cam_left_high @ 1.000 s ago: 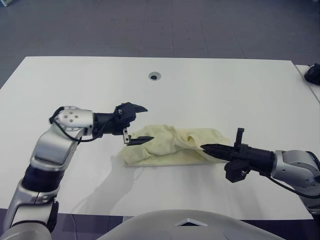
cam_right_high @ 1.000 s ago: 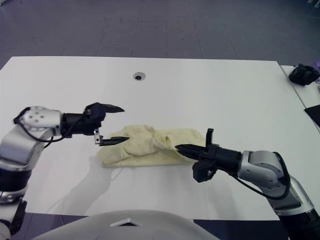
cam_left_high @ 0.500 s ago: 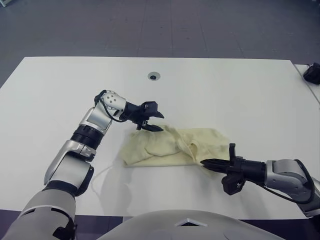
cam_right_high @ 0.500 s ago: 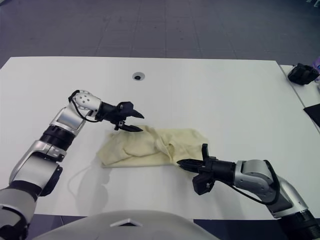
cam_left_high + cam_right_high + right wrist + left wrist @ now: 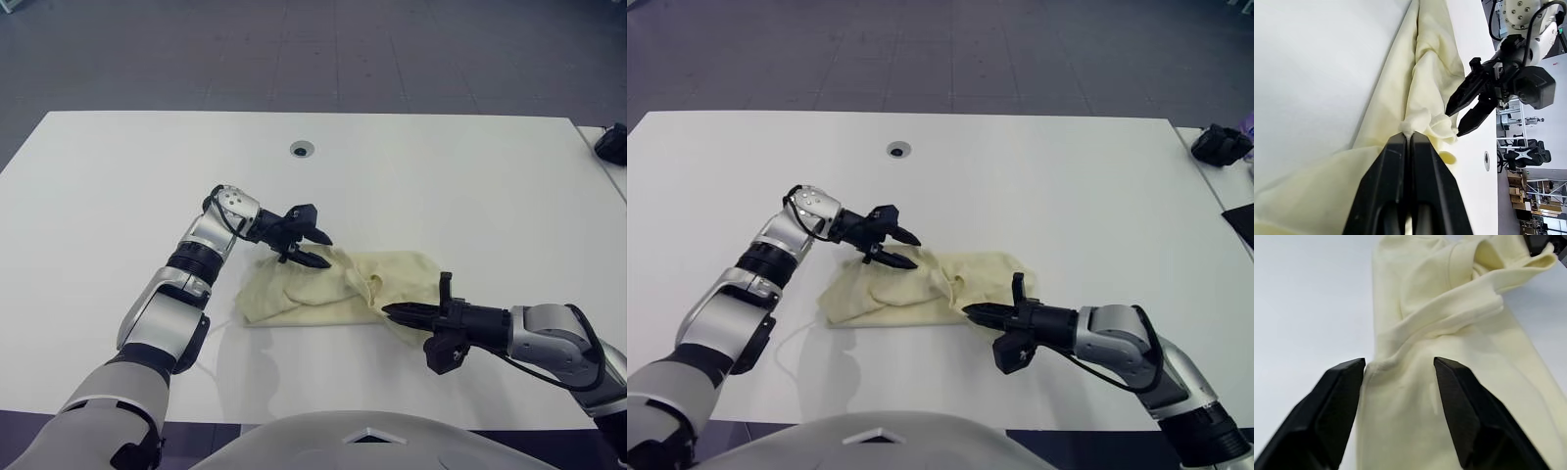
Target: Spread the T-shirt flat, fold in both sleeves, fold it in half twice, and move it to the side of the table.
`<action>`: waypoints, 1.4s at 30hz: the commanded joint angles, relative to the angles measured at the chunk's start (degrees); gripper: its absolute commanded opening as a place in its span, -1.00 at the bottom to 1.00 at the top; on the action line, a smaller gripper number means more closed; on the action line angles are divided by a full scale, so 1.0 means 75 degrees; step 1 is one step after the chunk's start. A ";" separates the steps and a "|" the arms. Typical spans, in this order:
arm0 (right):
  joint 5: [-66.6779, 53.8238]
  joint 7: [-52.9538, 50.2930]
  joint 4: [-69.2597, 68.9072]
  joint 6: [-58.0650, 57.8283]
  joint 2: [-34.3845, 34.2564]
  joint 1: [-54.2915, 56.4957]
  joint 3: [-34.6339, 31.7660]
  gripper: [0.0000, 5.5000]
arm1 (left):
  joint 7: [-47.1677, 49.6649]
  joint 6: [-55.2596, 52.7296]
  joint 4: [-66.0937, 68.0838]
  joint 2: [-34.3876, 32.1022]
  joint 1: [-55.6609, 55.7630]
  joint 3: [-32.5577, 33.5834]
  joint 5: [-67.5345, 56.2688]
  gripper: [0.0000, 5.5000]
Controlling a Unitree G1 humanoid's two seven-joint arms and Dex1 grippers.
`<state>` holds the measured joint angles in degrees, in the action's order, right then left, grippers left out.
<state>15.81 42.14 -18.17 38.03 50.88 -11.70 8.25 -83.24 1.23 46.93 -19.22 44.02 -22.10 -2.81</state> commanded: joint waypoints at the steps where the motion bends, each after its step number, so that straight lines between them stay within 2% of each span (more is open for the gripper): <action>1: -0.0215 0.0070 -0.0337 -0.0270 0.0002 0.0049 0.0025 -1.00 | -0.0036 0.0041 0.0651 -0.0069 0.0428 0.0195 0.0169 0.26; 3: -0.0271 0.0077 -0.0309 -0.0287 0.0046 0.0078 0.0026 -1.00 | -0.0023 0.0008 0.0877 -0.0058 0.0500 0.0282 0.0179 0.37; 5: -0.0295 0.0070 -0.0310 -0.0320 0.0061 0.0084 0.0018 -1.00 | -0.0089 -0.0020 0.1050 -0.0022 0.0547 0.0323 0.0205 0.28; 10: -0.0303 0.0020 -0.0321 -0.0422 -0.0005 0.0111 0.0016 -1.00 | -0.0549 -0.0291 0.1059 0.0045 0.0466 0.0335 0.0181 -0.04; 19: -0.0282 -0.0055 -0.0414 -0.0635 -0.0113 0.0104 0.0016 -1.00 | -0.0317 -0.0234 0.1205 0.0023 0.0402 0.0452 0.0325 -0.62; 25: -0.0419 -0.0172 -0.0380 -0.0907 -0.0137 0.0071 -0.0246 -1.00 | -0.0911 -0.0628 -0.0486 -0.0595 -0.0375 0.0583 -0.0041 -0.99; 30: -0.0975 -0.0327 0.0094 -0.1922 -0.0433 0.0882 -0.0586 -1.00 | -0.0769 -0.1675 -0.3721 -0.1551 -0.1518 0.1279 -0.0860 -0.99; 34: -0.1001 -0.0481 0.0730 -0.2504 -0.0765 0.1973 -0.0587 -1.00 | 0.0232 -0.1815 -0.4727 -0.1764 -0.1405 0.1956 -0.1029 -0.99; 37: -0.0775 -0.0633 0.1829 -0.2566 -0.1107 0.3425 -0.0388 -1.00 | 0.1196 -0.1251 -0.4411 -0.1706 -0.0819 0.2184 -0.0705 -0.99; 42: 0.0026 -0.1200 0.4884 -0.1818 -0.1778 0.6196 0.0168 -1.00 | 0.2935 0.0496 -0.2095 -0.1451 0.0958 0.2013 0.0364 -0.99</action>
<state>12.62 35.28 9.07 21.38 39.50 26.44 7.49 -66.52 -0.54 23.45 -31.28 44.37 -6.25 -3.94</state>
